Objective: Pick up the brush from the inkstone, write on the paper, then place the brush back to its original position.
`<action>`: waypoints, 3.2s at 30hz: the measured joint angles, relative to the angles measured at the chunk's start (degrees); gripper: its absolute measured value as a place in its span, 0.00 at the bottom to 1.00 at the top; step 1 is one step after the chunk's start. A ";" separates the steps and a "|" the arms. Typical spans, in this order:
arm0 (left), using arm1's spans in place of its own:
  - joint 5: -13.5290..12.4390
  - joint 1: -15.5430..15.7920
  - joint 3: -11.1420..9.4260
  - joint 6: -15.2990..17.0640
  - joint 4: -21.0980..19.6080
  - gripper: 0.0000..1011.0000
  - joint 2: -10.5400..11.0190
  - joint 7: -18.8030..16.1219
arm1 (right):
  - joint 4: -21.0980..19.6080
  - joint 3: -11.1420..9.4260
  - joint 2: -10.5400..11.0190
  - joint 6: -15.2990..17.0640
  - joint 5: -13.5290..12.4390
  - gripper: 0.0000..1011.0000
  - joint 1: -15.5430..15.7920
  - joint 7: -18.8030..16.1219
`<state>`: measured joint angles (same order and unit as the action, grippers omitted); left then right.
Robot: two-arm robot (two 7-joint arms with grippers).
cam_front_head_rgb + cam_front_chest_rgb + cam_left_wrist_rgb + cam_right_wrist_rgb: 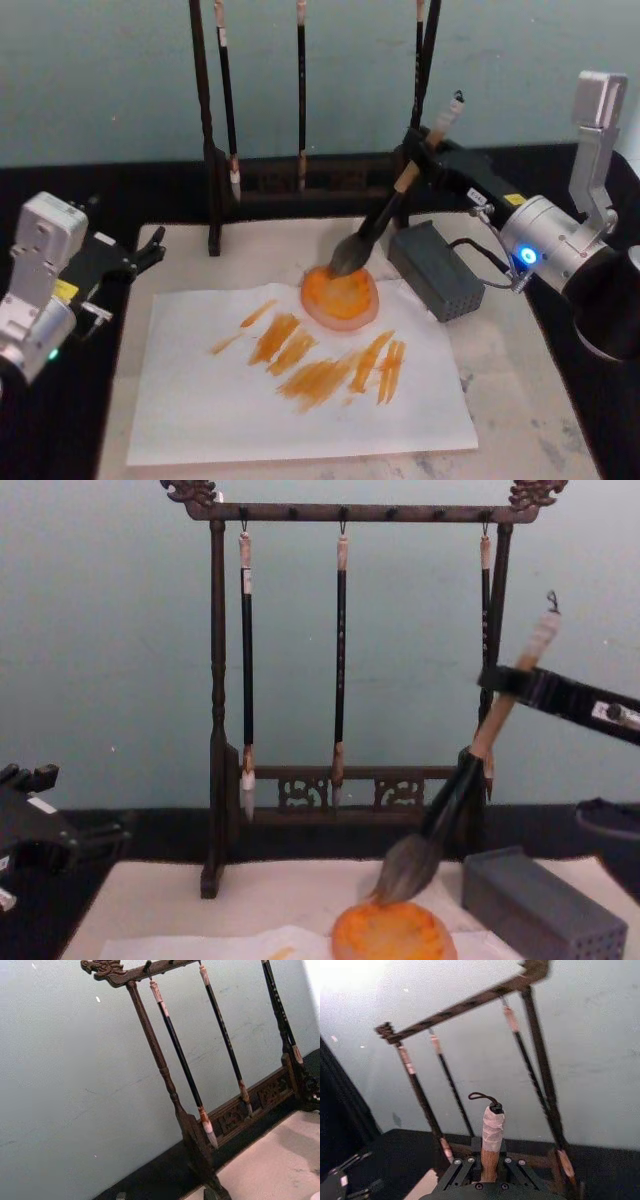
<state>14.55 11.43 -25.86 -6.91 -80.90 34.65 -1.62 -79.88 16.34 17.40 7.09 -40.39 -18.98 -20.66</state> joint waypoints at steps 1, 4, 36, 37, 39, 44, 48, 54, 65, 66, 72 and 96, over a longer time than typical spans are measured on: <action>0.00 0.00 0.00 0.00 0.00 0.99 0.00 0.00 | 0.45 -0.10 -0.09 0.19 -0.36 0.16 -0.16 0.13; 0.00 0.00 0.00 0.00 0.00 0.99 0.00 0.00 | 2.45 -0.43 -0.45 1.07 -2.16 0.16 -0.87 0.66; 0.00 0.00 0.00 0.00 0.00 0.99 0.00 0.00 | 6.82 0.94 -0.44 3.24 -10.30 0.16 -2.13 3.17; 0.00 0.00 0.00 0.00 0.00 0.99 0.00 0.00 | 6.96 1.02 -0.43 3.26 -10.67 0.16 -2.15 3.24; 0.00 0.00 0.00 0.00 0.00 0.99 0.00 0.00 | 7.14 1.14 -0.42 3.28 -11.22 0.16 -2.15 3.42; 0.00 0.00 0.00 0.00 0.00 0.99 0.00 0.00 | 7.34 1.26 -0.36 3.69 -12.56 0.16 -2.11 3.83; 0.00 0.00 0.00 0.00 0.00 0.99 0.00 0.00 | 7.52 1.52 -0.18 3.84 -13.32 0.16 -2.09 4.03; 0.00 0.00 0.00 0.00 0.00 0.99 0.00 0.00 | 7.96 2.17 0.24 3.84 -14.27 0.16 -2.14 4.30; 0.00 0.00 0.00 0.00 0.00 0.99 0.00 0.00 | 8.75 3.01 0.75 3.37 -15.84 0.16 -2.30 4.80; 0.00 0.00 0.00 0.00 0.00 0.99 0.00 0.00 | 8.84 3.04 0.76 3.35 -15.95 0.16 -2.33 4.83; 0.00 0.00 0.00 0.00 0.00 0.99 0.00 0.00 | 9.09 3.16 0.84 3.14 -16.66 0.16 -2.41 5.06; -0.01 0.00 0.00 0.00 0.00 0.99 0.00 0.00 | 9.16 3.15 0.86 2.84 -17.12 0.16 -2.33 5.26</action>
<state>14.55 11.43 -25.86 -6.91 -80.90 34.64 -1.62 -70.72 19.49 18.26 9.93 -57.51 -21.31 -15.39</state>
